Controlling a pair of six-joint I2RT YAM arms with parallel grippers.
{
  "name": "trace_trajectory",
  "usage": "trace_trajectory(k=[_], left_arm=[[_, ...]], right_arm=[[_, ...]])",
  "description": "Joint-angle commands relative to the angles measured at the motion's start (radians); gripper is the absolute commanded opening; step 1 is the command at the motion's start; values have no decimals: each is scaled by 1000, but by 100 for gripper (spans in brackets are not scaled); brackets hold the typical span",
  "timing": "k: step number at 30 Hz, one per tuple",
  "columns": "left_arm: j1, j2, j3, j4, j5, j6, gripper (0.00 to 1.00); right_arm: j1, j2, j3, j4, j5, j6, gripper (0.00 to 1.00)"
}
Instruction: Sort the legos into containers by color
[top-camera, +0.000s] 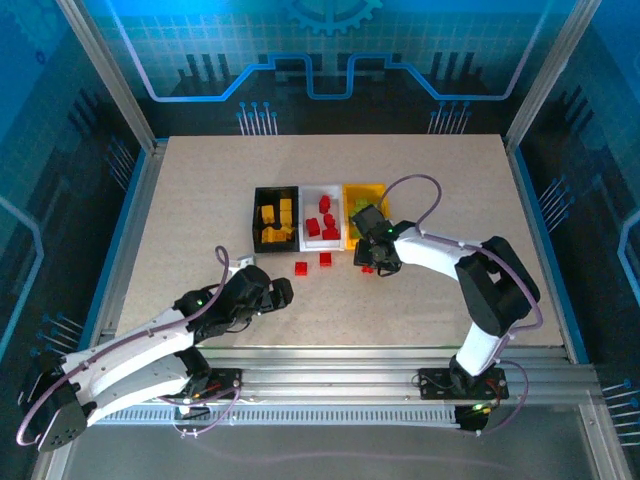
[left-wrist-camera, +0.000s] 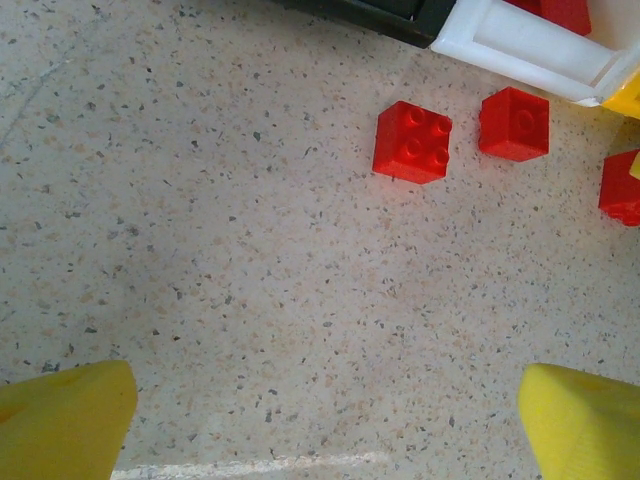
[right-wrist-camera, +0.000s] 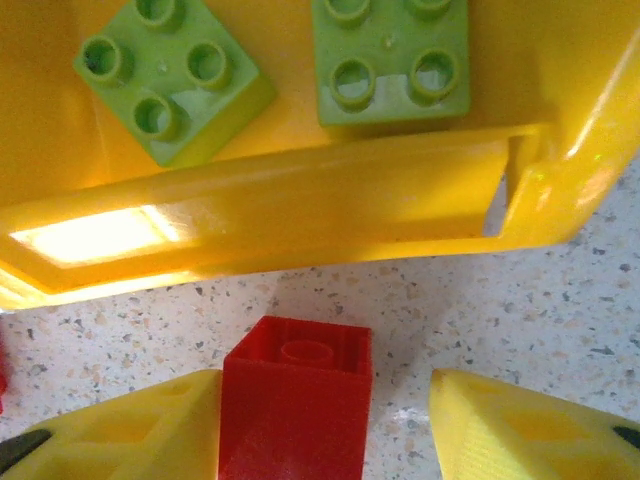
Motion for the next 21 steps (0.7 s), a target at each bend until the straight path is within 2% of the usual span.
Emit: trace_trajectory(k=[1,10,17,21], left_arm=[[1,3,-9,5,13,-6,99],[1,6,-9,7,9,-4,99],[1,8,-14,7,2,-5,99],[1,14,-16,13,5,-11,99]], right_arm=[[-5,24,18,-9,-10,-19,50],[2,-44,16,-26,-12,-70,30],[55,-176,44,-63,-13,-124,27],[95,-201,121,-68,-55,-173,28]])
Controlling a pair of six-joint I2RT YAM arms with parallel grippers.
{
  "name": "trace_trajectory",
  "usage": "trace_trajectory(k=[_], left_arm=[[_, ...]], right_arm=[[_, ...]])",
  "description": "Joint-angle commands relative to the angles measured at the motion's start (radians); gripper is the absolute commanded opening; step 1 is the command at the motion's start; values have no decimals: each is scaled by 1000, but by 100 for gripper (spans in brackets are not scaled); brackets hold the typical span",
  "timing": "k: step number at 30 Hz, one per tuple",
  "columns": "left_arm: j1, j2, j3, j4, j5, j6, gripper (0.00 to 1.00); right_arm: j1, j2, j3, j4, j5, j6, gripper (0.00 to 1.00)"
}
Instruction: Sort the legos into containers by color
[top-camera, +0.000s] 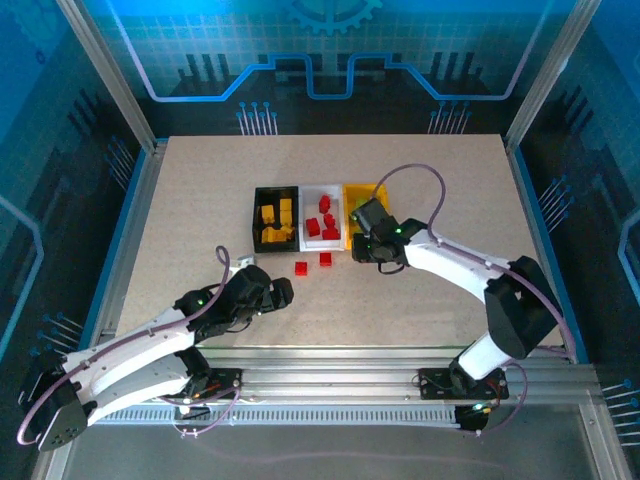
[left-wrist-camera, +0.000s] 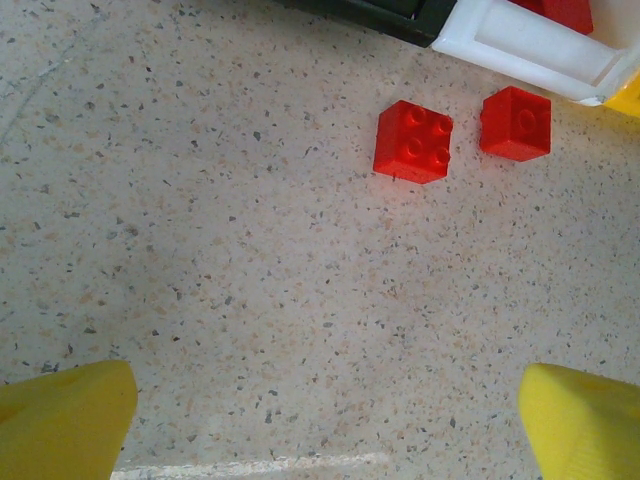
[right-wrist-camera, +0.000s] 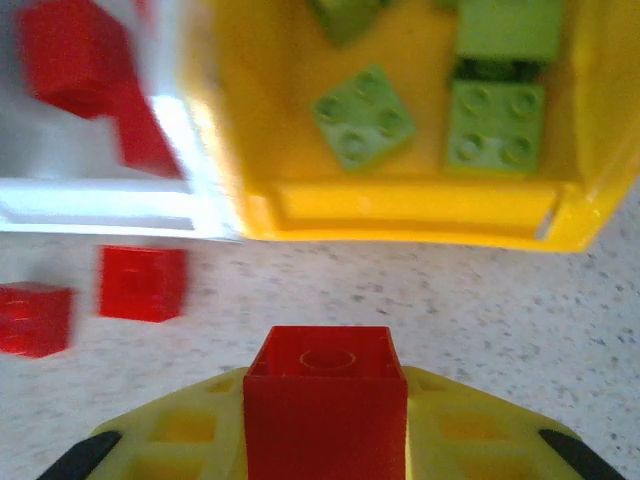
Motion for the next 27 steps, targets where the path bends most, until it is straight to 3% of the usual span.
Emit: trace_trajectory(k=[1,13,20,23,27], left_arm=[[1,11,-18,12,7,-13,99],[1,16,-11,-7,10,-14,99],[2,8,-10,-25,9,-14,99],[1,8,-5,-32,6,-10,99],[1,7,1,-40,4,-8,99]], right_arm=[[39,-12,100,-19,-37,-66,28],[40,421,594,-132,25,-124,31],[28,592,798,-214,79,-153,35],[19,610,826,-225,77,-144,43],[14,586,821,-213,58,-123,66]])
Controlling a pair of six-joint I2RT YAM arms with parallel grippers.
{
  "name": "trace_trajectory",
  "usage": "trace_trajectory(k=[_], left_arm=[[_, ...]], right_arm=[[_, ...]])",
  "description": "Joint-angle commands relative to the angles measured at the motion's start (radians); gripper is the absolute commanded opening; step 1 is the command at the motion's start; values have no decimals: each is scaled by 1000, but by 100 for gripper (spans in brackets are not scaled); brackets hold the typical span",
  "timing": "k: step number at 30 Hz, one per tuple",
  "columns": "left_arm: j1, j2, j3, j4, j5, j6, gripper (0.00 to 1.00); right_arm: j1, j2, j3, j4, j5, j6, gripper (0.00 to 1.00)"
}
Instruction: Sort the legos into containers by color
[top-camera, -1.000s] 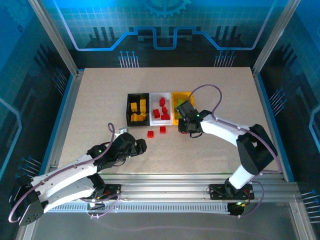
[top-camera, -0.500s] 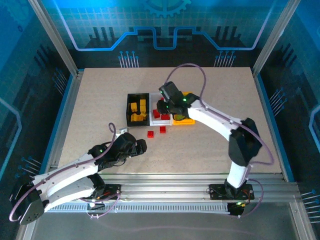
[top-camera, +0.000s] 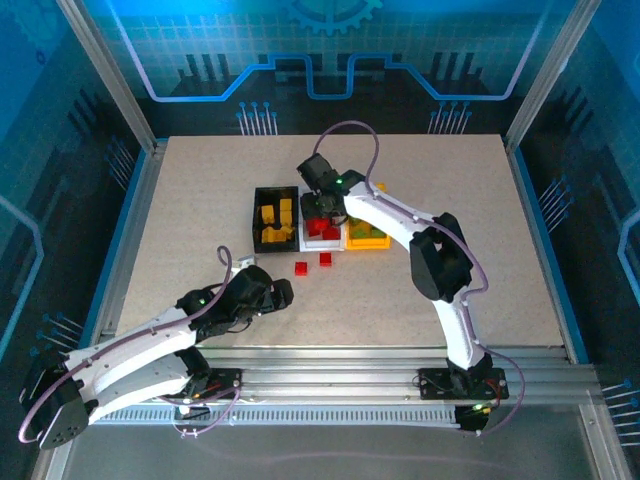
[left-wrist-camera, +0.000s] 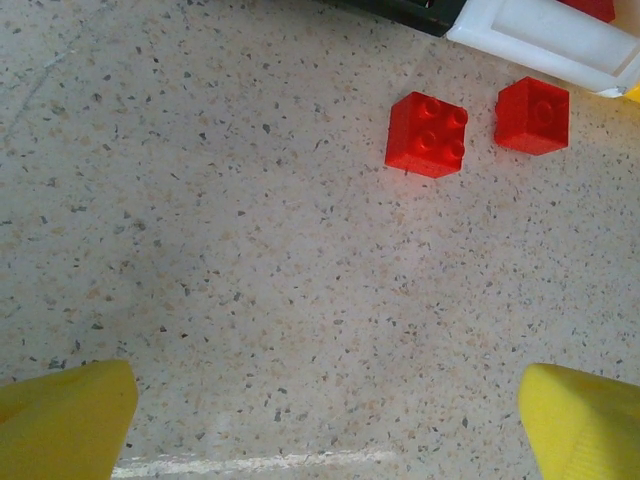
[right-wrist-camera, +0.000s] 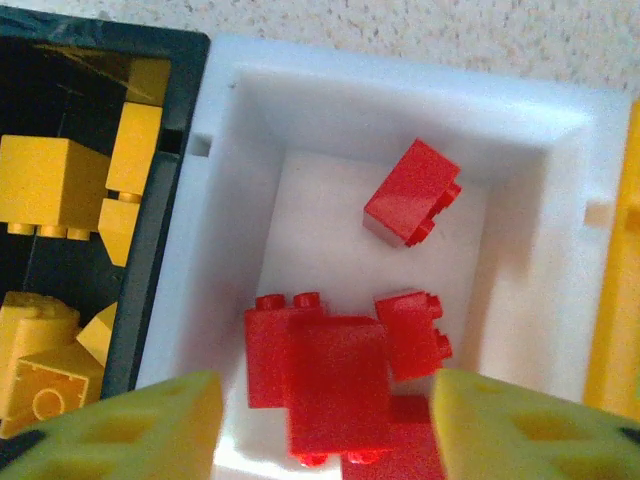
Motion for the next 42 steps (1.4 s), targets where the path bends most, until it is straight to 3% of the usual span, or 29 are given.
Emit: trace_trajectory(k=[1,6,11,19,25,31,42], left_arm=[[1,-8,4,-33,1,-4,99],[3,-2,27,-40,-8,19,99],[23,56,72,-22,5,62,99],[53,335,221,24,46,165,99],[53,567,320,107,23,250,88],[53,733,398,144,-76,298,76],[51,852,416,202,-153,337,58]], right_arm=[[-10,-29,25,-22,3,12,68],[-2,-138,-38,16,-5,17,71],[10,-327,-242,106,-26,44,70],[19,-614,-603,180,-51,84,70],[8,-762,-781,187,-36,119,70],[-22,-872,-885,181,-34,146,70],[-51,-961,-938,161,-41,145,70]])
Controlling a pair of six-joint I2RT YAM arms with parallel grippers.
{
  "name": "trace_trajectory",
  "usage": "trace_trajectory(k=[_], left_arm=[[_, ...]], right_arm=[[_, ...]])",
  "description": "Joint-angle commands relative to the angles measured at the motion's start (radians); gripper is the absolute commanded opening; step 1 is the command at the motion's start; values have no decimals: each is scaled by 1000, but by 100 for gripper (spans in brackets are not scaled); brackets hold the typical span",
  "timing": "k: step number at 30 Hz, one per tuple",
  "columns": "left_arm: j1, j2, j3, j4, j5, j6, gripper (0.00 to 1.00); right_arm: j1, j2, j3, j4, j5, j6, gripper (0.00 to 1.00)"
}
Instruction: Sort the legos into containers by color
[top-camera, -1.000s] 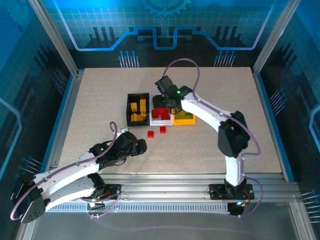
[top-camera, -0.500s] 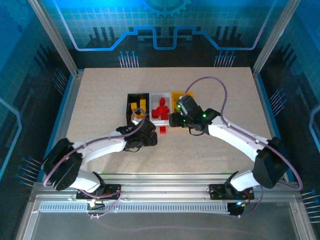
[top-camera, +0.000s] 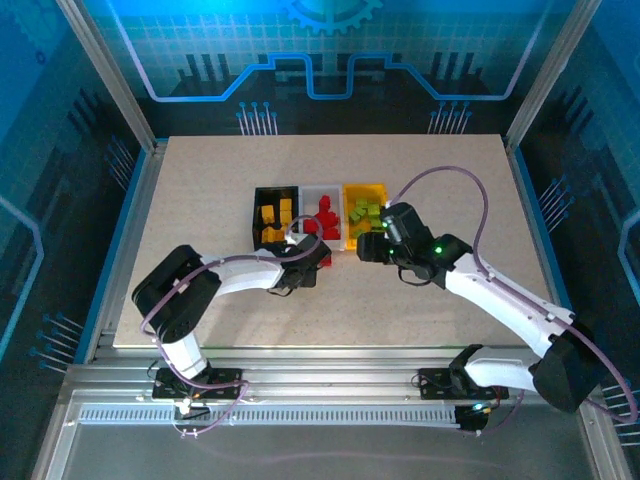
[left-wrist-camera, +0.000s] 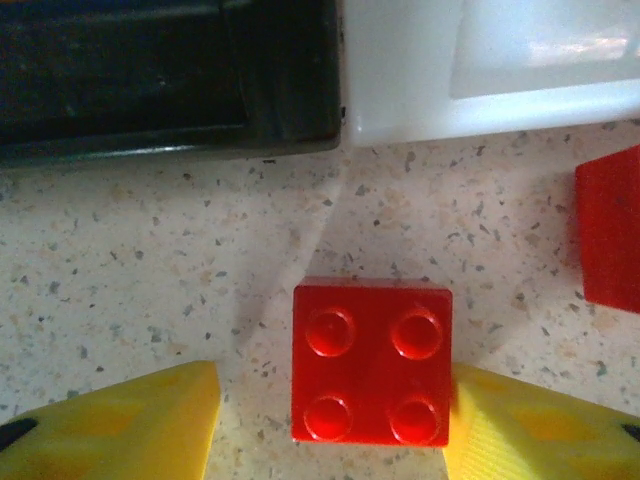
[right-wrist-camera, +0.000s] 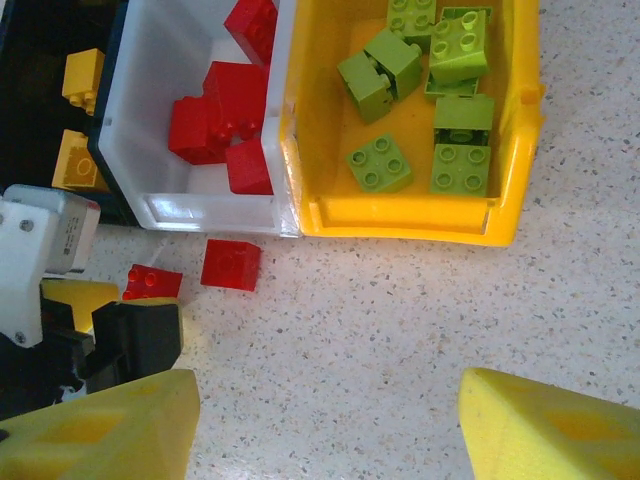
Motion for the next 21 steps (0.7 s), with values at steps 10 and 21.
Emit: trace_trajectory(k=[10,21], left_arm=[[6,20,-79,175,-46,66,47],[-41,-202,-132,55,11,-22,26]], right_arm=[[-19,-37,-28,-9,11,20,70],[-30,-52,-40,-14,25,27,70]])
